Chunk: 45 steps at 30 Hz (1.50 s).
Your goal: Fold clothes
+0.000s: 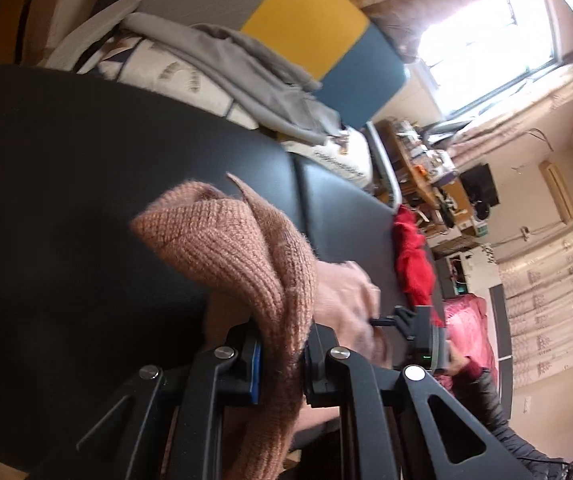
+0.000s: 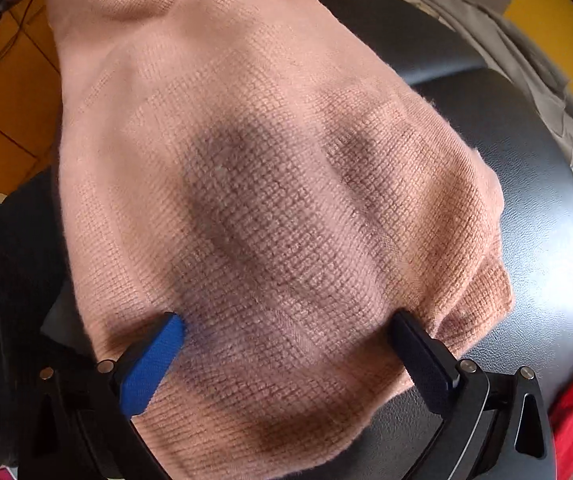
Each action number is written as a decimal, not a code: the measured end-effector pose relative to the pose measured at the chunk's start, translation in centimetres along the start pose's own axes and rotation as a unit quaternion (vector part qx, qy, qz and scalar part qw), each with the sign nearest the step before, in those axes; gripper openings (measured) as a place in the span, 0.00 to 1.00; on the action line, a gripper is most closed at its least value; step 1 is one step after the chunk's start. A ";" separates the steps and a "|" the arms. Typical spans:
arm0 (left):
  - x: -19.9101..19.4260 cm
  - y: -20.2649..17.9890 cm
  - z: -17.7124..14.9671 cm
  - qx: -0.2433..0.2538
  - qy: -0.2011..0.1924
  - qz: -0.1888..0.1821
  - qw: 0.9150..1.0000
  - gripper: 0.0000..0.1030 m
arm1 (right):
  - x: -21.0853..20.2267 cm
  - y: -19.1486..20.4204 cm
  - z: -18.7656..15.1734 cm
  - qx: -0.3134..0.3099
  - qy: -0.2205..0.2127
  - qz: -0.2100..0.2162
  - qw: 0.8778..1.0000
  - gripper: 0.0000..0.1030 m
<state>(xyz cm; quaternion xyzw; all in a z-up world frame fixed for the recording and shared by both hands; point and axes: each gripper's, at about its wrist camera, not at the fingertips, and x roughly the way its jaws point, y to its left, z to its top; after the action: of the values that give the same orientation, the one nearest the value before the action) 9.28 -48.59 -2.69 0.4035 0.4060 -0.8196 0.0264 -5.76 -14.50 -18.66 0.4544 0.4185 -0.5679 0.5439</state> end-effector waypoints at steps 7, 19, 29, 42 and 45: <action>0.7 -6.9 -1.1 -0.046 -0.049 -0.083 0.994 0.13 | -0.2 0.0 -1.7 0.029 -0.055 0.005 0.998 1.00; 13.8 -17.1 -2.7 -0.096 -0.001 -0.091 0.991 0.13 | -0.6 -0.1 -4.8 0.069 -0.147 0.017 0.987 1.00; 24.1 -19.8 -5.9 -0.137 0.071 -0.108 0.982 0.13 | -0.6 -0.6 -6.6 0.090 -0.194 0.040 0.976 1.00; 30.0 -18.4 -8.3 -0.195 0.137 -0.114 0.965 0.18 | -1.6 -0.5 -8.3 0.082 -0.205 0.011 0.975 1.00; 29.4 -19.0 -8.1 -0.191 0.143 -0.121 0.964 0.21 | -2.9 -0.5 -10.1 0.089 -0.201 -0.008 0.976 1.00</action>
<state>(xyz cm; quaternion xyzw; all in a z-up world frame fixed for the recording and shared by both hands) -12.41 -21.94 -13.30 0.4519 0.6004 -0.6575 -0.0542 -5.68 -4.02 -18.28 0.3744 0.2519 -0.6867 0.5699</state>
